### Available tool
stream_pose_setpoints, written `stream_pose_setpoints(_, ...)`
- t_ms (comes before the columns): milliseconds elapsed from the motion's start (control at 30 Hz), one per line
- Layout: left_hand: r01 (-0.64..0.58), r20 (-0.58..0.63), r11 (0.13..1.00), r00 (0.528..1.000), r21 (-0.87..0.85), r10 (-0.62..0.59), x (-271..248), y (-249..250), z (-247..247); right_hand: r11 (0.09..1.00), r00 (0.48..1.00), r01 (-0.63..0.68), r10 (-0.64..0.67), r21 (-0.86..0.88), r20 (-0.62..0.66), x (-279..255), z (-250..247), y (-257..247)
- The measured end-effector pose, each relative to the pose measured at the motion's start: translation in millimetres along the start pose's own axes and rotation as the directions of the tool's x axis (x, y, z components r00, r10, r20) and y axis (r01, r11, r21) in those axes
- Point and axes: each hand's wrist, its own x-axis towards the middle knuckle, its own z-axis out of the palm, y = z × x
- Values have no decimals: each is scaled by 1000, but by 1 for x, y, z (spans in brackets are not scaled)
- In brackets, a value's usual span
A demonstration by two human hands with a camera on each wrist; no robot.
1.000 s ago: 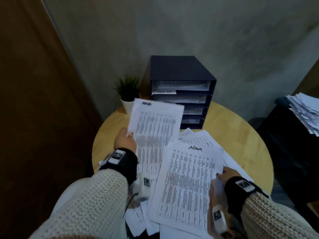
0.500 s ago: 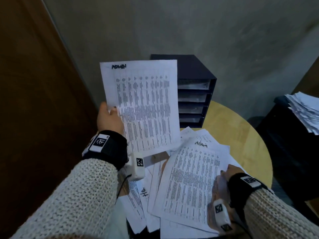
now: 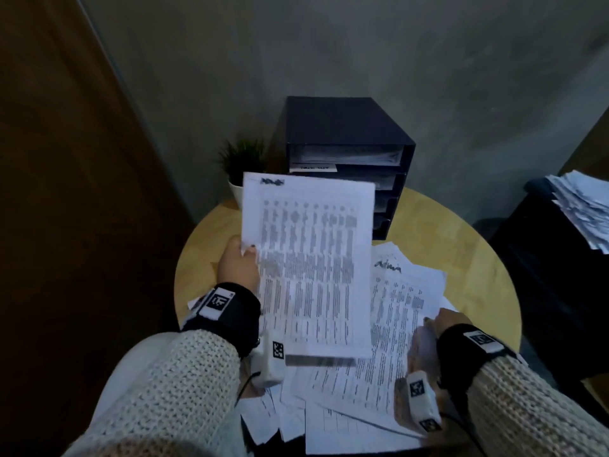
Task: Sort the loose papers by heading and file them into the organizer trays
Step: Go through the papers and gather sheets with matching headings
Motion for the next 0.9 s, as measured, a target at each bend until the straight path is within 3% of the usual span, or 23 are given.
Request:
stream_pose_setpoints(100,17,130,995,991,95,-30,-10,-9,17,984,992,107,-97,-140,75,3,8,-6)
stream_pose_setpoints(233,55,260,977,959,206,-108,-28,-22,39,982,975,169,-155,-82,159,8,16,-11)
stream_pose_setpoints(367,176,254,974,945,140,-207,-47,-31,53,989,986,132,-123,-71,114,16,16,-3)
stream_pose_setpoints(433,164,322,967,921,195,-221,-54,-35,60,974,981,183,-171,-131,91,16,16,2)
stream_pose_setpoints(567,151,437,942,856,298,-275,-62,-43,69,961,982,147,-112,-236,154,13,22,0)
stream_pose_setpoints(633,170,411,924,858,342,-310,-56,-53,65,910,981,175,-128,-376,147,11,21,0)
stream_pose_setpoints(700,279,277,905,886,322,-372,-42,-61,56,857,982,177,-119,-485,149,11,20,-1)
stream_pose_setpoints(767,406,170,886,879,222,-445,-26,-68,48,825,979,193,-126,-532,159,13,21,2)
stream_pose_setpoints(900,530,189,847,828,47,-528,6,-93,51,797,976,210,-138,-566,167,17,22,5)
